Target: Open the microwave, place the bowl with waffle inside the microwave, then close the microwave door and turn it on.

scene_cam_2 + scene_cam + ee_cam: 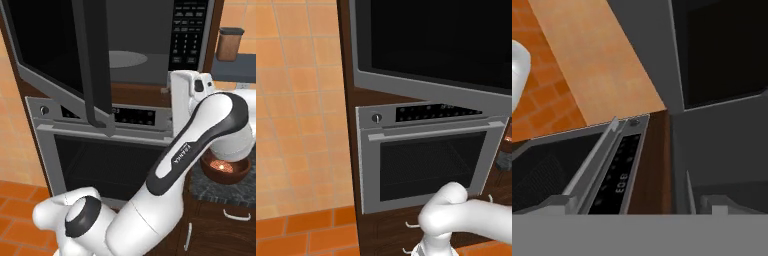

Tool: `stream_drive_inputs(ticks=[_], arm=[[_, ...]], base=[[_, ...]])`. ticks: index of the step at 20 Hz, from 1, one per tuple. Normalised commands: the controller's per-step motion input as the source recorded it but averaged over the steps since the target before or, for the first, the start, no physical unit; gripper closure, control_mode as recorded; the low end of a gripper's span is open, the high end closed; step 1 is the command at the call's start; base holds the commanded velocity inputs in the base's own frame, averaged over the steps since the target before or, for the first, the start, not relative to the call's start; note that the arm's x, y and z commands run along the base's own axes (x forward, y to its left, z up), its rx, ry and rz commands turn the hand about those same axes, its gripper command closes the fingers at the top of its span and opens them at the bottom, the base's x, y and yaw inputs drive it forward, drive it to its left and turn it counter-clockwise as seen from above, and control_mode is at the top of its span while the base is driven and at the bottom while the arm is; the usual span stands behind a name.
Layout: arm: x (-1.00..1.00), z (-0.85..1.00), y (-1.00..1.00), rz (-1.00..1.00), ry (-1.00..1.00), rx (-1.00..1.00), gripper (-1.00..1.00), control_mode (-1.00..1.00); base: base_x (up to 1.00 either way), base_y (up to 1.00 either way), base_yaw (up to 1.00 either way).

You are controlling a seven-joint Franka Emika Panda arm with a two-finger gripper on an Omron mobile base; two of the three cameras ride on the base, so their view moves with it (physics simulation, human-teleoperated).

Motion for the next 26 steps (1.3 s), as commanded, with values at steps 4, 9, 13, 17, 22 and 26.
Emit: stream_drive_inputs(ticks=[4, 9, 13, 17, 22, 26], arm=[[0.52, 0.0, 0.52, 0.19, 0.04, 0.0, -1.0, -1.0], [-0.39, 0.01, 0.91, 0.29, 0.0, -0.01, -1.0, -1.0], [-0.87, 0.02, 1.0, 0.43, 0.0, -0.04, -1.0, -1.0], [-0.88, 0.01, 1.0, 0.42, 0.0, -0.05, -1.0, -1.0], [-1.0, 0.0, 1.0, 0.37, 0.0, -0.01, -1.0, -1.0], [-1.0, 0.0, 0.98, 0.39, 0.0, 0.0, -1.0, -1.0]], base=[[0.0, 0.0, 0.0], [0.0, 0.0, 0.0], [0.0, 0.0, 0.0], [0.0, 0.0, 0.0], [0.0, 0.0, 0.0], [0.0, 0.0, 0.0]])
